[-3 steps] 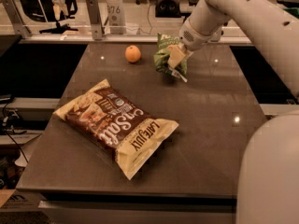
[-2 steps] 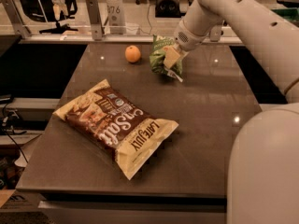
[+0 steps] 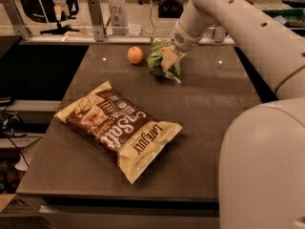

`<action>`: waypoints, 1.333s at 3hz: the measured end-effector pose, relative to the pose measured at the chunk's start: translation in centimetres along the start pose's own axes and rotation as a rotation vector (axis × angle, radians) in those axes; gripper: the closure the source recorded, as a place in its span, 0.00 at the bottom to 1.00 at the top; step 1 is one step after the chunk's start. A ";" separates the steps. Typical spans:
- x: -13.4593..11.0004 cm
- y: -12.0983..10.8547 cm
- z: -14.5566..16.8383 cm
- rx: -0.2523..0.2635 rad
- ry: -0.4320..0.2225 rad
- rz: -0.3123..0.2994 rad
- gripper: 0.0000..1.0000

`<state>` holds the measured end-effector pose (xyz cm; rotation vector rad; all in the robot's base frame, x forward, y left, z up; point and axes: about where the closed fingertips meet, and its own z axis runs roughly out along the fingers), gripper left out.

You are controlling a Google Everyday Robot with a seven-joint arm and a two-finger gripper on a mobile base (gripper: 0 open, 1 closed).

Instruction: Move green jalapeno chip bag near orange

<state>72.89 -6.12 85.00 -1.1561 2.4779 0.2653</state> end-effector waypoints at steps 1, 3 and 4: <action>-0.4 0.0 0.5 -0.008 0.002 -0.005 0.37; -0.4 0.0 1.2 -0.021 0.007 -0.005 0.00; -0.4 0.0 1.2 -0.021 0.007 -0.005 0.00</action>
Offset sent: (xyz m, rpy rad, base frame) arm 0.0070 0.0016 -0.0014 0.0114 0.0134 0.0096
